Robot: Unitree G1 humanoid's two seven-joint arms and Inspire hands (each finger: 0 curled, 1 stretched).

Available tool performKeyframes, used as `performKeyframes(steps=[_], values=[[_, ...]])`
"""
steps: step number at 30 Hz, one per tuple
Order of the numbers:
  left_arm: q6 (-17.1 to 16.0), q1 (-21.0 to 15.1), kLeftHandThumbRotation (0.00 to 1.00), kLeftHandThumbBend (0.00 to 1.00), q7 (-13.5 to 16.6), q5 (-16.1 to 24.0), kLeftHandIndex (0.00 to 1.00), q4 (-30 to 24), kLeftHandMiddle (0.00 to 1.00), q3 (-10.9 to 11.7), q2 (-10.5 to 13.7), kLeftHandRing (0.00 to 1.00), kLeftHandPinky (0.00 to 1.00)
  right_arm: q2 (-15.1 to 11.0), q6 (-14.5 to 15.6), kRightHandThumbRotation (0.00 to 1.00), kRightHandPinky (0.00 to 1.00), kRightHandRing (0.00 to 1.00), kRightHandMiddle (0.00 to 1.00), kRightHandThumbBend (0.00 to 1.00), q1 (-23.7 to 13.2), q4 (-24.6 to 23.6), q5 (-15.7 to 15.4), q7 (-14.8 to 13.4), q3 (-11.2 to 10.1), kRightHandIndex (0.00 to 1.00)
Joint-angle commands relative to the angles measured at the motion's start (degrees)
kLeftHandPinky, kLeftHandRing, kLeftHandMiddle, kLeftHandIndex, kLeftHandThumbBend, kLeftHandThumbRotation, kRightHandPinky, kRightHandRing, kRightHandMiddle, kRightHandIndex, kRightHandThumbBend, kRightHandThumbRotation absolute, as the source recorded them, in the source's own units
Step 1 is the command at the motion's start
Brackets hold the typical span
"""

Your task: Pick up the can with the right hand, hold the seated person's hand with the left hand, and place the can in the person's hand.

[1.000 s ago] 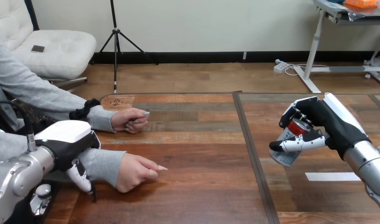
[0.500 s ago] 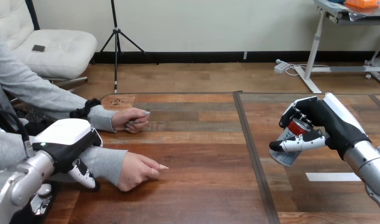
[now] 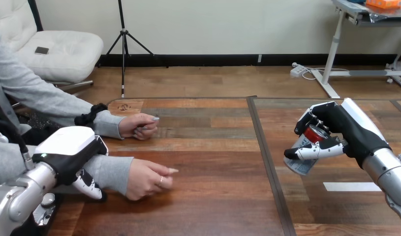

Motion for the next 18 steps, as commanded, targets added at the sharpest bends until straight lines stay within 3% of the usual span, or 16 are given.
performKeyframes(steps=[1,18], values=[[-2.61,-2.35,0.00,0.72,1.55,-3.87,0.22,-2.30,0.22,2.95,-0.69,0.17,0.12,-0.45,-0.77,0.00,0.33,0.37,0.41,0.85,-4.25,-1.18,1.37,-0.46,-1.21,0.42],[-4.27,-2.03,0.00,0.70,2.44,-5.10,0.21,-4.15,0.20,4.40,-0.12,0.15,0.10,-0.59,-0.86,0.00,0.33,0.37,0.41,0.84,-4.44,-0.98,0.72,-0.98,-0.95,0.42]])
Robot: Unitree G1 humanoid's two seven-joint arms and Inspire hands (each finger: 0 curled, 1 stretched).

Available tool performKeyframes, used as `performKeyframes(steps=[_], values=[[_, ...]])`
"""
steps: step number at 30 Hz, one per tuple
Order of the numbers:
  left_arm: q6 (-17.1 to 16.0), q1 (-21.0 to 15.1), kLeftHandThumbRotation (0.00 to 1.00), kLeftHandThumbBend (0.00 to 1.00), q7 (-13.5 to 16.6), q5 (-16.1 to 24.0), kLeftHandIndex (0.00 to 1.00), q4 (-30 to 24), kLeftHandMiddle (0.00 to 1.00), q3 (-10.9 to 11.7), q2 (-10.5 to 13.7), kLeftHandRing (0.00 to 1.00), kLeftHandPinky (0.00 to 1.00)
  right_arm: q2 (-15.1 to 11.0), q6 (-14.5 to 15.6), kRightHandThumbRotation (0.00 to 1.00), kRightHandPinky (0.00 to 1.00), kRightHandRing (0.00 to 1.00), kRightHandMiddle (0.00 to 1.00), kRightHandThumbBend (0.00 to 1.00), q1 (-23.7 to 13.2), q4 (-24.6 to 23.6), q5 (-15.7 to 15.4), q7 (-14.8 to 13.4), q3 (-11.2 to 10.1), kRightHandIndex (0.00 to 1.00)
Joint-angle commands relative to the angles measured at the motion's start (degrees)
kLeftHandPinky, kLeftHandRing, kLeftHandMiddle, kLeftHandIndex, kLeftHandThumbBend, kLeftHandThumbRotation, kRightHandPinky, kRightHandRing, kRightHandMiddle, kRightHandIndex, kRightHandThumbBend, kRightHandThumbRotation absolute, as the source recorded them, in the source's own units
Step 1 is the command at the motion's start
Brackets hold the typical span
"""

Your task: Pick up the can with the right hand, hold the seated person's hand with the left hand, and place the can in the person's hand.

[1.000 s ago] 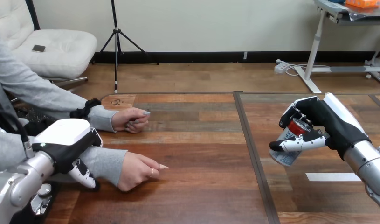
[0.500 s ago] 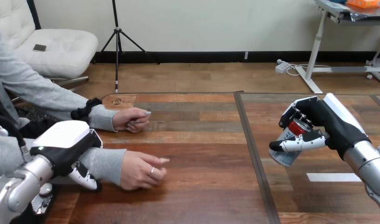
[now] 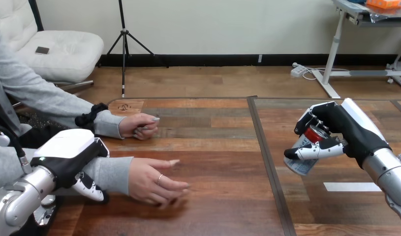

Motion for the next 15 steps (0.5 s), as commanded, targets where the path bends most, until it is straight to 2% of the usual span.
performKeyframes(steps=[1,7,15], values=[[-1.74,-3.24,0.00,0.70,2.23,-3.59,0.21,-4.26,0.20,3.56,-0.38,0.15,0.10,-0.59,-0.90,0.00,0.34,0.37,0.42,0.84,-4.45,-0.93,0.82,-0.97,-0.96,0.42],[-1.62,-2.90,0.00,0.70,1.39,-4.60,0.20,-5.63,0.20,4.22,-0.22,0.15,0.10,-0.61,-1.36,0.00,0.34,0.38,0.42,0.84,-4.52,-0.72,0.85,-0.93,-1.00,0.42],[-2.72,-2.44,0.00,0.72,2.42,-5.06,0.20,-7.02,0.19,4.98,0.04,0.14,0.09,-0.64,-1.03,0.00,0.33,0.38,0.42,0.84,-4.63,-0.77,0.86,-0.67,-0.96,0.42]])
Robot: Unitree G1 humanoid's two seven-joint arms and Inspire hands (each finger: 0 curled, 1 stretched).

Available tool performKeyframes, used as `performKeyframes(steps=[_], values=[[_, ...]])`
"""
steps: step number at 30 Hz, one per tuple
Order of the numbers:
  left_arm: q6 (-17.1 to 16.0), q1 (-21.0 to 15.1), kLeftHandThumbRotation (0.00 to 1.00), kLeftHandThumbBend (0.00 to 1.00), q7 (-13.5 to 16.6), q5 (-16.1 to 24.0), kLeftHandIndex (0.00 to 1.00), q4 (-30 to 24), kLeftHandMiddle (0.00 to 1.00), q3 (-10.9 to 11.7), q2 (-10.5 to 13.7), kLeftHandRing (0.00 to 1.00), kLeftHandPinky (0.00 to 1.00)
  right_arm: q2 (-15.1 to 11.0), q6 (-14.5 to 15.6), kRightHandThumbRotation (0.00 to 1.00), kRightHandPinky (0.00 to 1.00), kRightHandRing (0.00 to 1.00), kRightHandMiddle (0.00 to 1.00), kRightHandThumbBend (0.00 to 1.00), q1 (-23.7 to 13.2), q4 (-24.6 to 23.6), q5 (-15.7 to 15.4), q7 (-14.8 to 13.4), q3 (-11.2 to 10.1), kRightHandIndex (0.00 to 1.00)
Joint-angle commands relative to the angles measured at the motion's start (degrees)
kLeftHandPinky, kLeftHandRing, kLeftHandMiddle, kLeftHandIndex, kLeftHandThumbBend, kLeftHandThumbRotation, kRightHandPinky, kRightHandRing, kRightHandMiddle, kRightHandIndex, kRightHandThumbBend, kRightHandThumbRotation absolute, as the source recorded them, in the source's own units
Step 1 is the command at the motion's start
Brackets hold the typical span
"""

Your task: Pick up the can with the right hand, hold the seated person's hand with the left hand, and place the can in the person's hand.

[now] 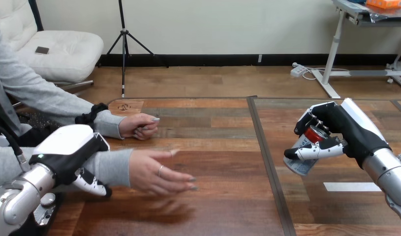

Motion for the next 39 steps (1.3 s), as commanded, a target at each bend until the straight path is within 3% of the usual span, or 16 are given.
performKeyframes(steps=[1,13,18,28,39], values=[[-2.45,-3.14,0.00,0.73,2.47,-3.17,0.20,-5.37,0.19,3.57,0.05,0.14,0.09,-0.63,-1.06,0.00,0.33,0.38,0.42,0.83,-4.65,-0.73,1.01,-0.60,-0.98,0.42],[-2.81,-2.28,0.00,0.72,1.95,-4.16,0.19,-9.24,0.18,5.63,0.23,0.12,0.08,-0.82,-1.04,0.00,0.33,0.36,0.41,0.83,-4.86,-0.70,0.82,-0.32,-0.79,0.42],[-3.50,-1.72,0.00,0.75,3.52,-4.85,0.19,-11.19,0.18,7.01,-0.09,0.12,0.08,-0.77,-1.14,0.00,0.33,0.36,0.41,0.84,-4.92,-0.68,0.75,-0.51,-0.78,0.42],[-2.24,-0.81,0.00,0.75,2.72,-6.49,0.18,-16.42,0.17,9.42,-0.76,0.12,0.08,-0.53,-0.46,0.00,0.32,0.36,0.41,0.85,-4.96,-1.11,0.18,-0.98,-0.56,0.42],[-3.28,-0.93,0.00,0.76,2.90,-7.62,0.17,-18.86,0.16,10.07,-1.42,0.11,0.07,0.16,-0.92,0.00,0.31,0.35,0.40,0.85,-5.12,-1.01,0.90,-0.39,-0.65,0.42]])
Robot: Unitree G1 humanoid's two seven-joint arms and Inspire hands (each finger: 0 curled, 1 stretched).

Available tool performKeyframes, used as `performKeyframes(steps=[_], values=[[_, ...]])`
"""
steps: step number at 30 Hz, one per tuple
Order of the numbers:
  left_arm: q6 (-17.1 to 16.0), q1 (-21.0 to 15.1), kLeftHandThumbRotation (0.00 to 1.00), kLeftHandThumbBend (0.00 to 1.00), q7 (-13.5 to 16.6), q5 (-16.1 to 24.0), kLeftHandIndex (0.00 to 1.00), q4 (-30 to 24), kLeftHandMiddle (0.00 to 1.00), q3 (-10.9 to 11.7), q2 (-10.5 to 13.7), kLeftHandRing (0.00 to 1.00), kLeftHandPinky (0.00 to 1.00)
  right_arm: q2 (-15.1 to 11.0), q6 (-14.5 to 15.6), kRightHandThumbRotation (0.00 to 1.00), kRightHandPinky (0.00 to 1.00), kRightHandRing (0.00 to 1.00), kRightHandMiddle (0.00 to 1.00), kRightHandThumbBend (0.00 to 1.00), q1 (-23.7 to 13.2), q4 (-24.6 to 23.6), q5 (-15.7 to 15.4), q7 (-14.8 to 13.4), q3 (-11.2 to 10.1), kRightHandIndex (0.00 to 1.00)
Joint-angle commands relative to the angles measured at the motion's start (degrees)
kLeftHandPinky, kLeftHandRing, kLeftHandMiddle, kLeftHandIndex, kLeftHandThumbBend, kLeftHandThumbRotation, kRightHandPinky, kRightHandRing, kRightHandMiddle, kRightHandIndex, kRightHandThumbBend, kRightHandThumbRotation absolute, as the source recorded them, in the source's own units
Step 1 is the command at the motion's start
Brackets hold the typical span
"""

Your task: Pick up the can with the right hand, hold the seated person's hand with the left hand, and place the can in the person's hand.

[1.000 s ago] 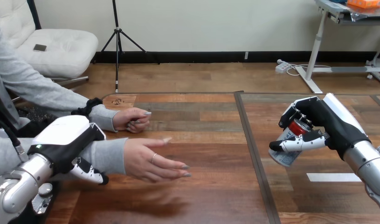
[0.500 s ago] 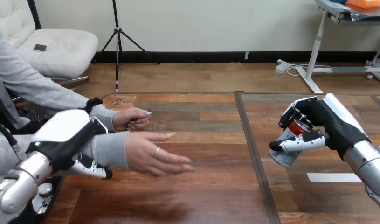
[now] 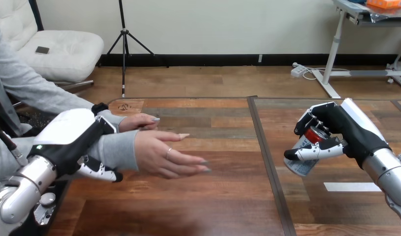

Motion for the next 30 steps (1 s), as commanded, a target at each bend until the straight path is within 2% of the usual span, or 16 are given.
performKeyframes(steps=[1,21,30], values=[[-2.17,-5.48,0.00,0.76,2.44,-3.85,0.17,-8.50,0.16,4.48,-1.19,0.11,0.07,0.26,-1.24,0.00,0.31,0.35,0.40,0.85,-5.19,-0.83,1.18,-0.43,-0.67,0.42],[-0.77,-5.16,0.00,0.84,1.30,-4.33,0.18,-12.21,0.16,4.55,-2.83,0.11,0.07,1.42,-1.93,0.00,0.31,0.34,0.39,0.83,-5.68,-1.12,1.46,-0.28,-0.37,0.42],[-0.38,-5.19,0.00,0.86,0.60,-5.08,0.18,-12.63,0.16,4.25,-3.84,0.11,0.07,2.48,-0.58,0.00,0.31,0.34,0.39,0.84,-6.00,-2.19,1.09,-0.83,-0.05,0.42]])
